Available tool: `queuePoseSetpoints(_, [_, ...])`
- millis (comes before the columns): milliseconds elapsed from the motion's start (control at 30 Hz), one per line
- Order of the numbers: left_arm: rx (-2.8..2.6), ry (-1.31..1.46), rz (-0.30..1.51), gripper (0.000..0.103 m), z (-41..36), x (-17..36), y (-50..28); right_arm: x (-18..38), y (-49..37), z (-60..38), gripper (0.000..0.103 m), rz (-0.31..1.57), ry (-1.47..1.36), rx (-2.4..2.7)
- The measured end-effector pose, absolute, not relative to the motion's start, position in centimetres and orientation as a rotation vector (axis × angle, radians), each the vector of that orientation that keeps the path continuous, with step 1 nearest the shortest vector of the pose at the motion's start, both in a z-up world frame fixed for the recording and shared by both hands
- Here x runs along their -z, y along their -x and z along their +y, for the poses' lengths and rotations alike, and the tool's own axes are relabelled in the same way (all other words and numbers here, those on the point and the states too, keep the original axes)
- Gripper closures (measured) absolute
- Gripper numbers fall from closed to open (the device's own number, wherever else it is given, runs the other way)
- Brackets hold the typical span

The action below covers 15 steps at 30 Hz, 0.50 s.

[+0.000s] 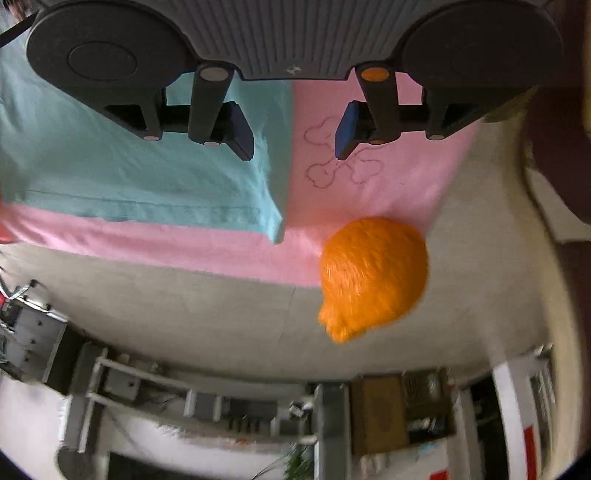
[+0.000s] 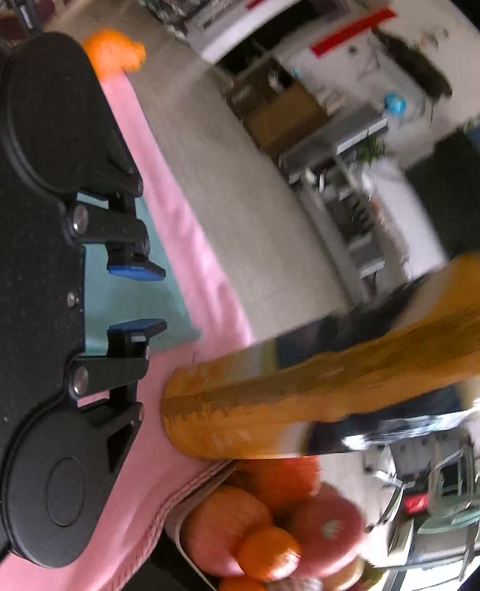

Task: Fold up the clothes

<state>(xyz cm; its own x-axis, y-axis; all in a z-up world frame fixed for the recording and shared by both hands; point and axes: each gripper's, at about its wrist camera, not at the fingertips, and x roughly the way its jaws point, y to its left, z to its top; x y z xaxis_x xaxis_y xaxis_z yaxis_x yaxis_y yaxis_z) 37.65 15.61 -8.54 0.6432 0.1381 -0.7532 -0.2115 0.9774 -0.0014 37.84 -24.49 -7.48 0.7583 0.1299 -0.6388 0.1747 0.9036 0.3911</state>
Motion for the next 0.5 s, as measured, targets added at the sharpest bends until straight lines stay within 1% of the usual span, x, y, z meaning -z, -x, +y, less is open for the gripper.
queuePoseSetpoints(33, [-0.207,0.096,0.855,0.051,15.8,9.2,-38.5,8.5,-38.8,-24.6,0.079,0.720,-0.450,0.045])
queuePoseSetpoints(67, [-0.209,0.097,0.856,0.049,15.9,9.7,-39.2,9.1,-39.4,-24.5,0.076,0.720,-0.440,0.056])
queuePoseSetpoints(133, [-0.203,0.087,0.845,0.048,15.8,10.4,-40.2,10.4,-40.6,-24.3,0.075,0.720,-0.421,0.077])
queuePoseSetpoints(233, [-0.202,0.056,0.824,0.040,15.4,11.0,-41.3,12.2,-42.4,-24.0,0.073,0.719,-0.392,0.109])
queuePoseSetpoints(300, [-0.211,0.046,0.802,0.040,15.3,11.1,-42.0,12.8,-43.2,-23.6,0.074,0.719,-0.378,0.127])
queuePoseSetpoints(333, [-0.213,0.048,0.793,0.046,15.3,11.1,-42.2,12.9,-43.2,-23.3,0.074,0.715,-0.384,0.134])
queuePoseSetpoints(367, [-0.215,0.050,0.783,0.059,15.2,11.0,-42.5,12.8,-43.0,-22.8,0.074,0.708,-0.380,0.141])
queuePoseSetpoints(400, [-0.217,0.051,0.774,0.068,15.2,11.0,-42.7,12.8,-43.0,-22.3,0.074,0.702,-0.369,0.145])
queuePoseSetpoints(433, [-0.219,0.049,0.764,0.086,15.1,10.8,-42.8,12.9,-43.2,-21.9,0.076,0.700,-0.342,0.144])
queuePoseSetpoints(467, [-0.220,0.040,0.752,0.097,14.8,10.2,-42.4,12.8,-43.6,-21.6,0.088,0.699,-0.317,0.151])
queuePoseSetpoints(500, [-0.221,0.030,0.740,0.098,14.6,9.6,-42.0,12.7,-43.9,-21.4,0.096,0.699,-0.297,0.158])
